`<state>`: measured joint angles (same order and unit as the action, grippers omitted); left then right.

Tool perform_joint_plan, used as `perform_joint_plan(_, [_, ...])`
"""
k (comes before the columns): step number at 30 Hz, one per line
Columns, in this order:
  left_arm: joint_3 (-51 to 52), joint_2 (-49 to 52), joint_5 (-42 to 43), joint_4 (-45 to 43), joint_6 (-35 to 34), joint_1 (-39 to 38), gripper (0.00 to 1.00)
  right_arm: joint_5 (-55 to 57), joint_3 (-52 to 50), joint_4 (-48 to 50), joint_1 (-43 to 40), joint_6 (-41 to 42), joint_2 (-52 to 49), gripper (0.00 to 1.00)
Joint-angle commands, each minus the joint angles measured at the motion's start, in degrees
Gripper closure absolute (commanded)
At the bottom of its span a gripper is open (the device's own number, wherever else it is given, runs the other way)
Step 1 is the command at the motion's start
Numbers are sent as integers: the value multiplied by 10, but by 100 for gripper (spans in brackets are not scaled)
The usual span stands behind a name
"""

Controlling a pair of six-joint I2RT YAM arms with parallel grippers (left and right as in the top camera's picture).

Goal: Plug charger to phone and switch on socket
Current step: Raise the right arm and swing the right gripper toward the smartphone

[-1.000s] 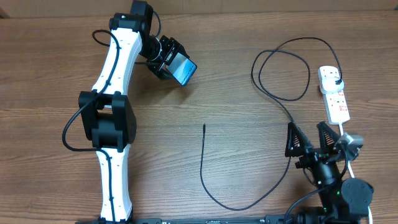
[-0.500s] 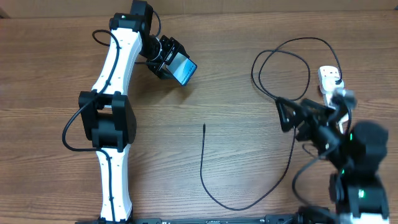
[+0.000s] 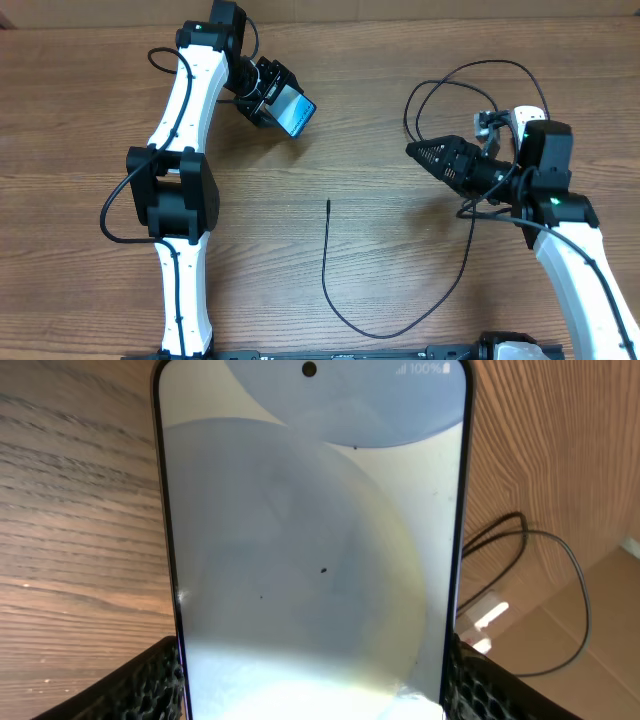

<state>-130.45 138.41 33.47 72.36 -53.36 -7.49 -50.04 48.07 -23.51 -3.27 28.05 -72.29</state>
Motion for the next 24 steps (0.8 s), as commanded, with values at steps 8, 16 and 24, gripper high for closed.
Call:
perform_joint_plan(8, [-22,-4,-25,-2,-2,-3,96,-25,14,71,3,80,-18,0])
perform_joint_plan(16, [-56,-24,-88,17,-9,-27,96,27,14,88,3,100,-18,0])
perform_joint_plan(24, [-123,-40,-146,58,-41,-59,96,50,14,89,4,170,-18,0])
